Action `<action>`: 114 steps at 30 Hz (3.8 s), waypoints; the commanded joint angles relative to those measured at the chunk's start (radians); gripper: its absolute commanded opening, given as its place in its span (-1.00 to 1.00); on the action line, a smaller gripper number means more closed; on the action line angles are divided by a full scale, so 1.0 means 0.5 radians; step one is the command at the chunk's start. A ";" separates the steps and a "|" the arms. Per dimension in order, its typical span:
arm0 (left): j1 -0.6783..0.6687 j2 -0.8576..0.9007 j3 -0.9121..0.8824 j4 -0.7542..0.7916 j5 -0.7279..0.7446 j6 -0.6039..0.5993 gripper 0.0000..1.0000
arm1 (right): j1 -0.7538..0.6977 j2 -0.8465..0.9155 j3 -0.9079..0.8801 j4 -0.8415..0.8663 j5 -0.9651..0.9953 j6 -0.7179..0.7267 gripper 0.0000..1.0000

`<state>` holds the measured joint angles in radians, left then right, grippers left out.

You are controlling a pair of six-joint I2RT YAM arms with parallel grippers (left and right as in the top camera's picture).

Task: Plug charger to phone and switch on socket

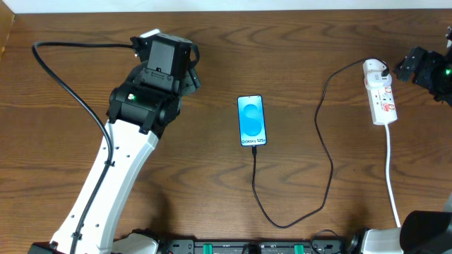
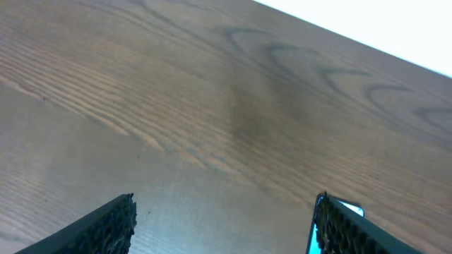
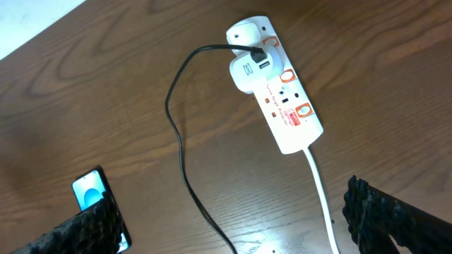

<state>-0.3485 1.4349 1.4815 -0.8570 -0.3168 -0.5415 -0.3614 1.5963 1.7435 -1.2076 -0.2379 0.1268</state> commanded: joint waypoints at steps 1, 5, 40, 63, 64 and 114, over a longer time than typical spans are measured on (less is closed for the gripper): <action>0.001 -0.053 0.016 -0.031 -0.034 0.035 0.62 | 0.002 -0.015 0.010 -0.003 0.000 0.029 0.98; 0.001 -0.133 0.015 -0.037 -0.033 0.034 0.62 | 0.001 -0.015 0.010 -0.003 0.000 0.029 0.98; 0.598 -1.939 -2.448 2.419 0.350 -0.018 0.62 | 0.001 -0.015 0.010 -0.003 0.000 0.029 0.98; 0.710 -2.699 -2.955 2.042 0.343 0.126 0.62 | 0.001 -0.015 0.010 -0.003 0.000 0.029 0.99; 0.710 -2.727 -2.955 1.981 0.343 0.145 0.62 | 0.001 -0.015 0.010 -0.004 0.000 0.029 0.99; 0.710 -2.860 -2.955 1.579 0.514 0.357 0.62 | 0.001 -0.015 0.010 -0.003 0.000 0.030 0.99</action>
<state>0.0002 0.0109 0.0231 -0.0269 -0.0574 -0.3840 -0.3614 1.5963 1.7435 -1.2083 -0.2375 0.1299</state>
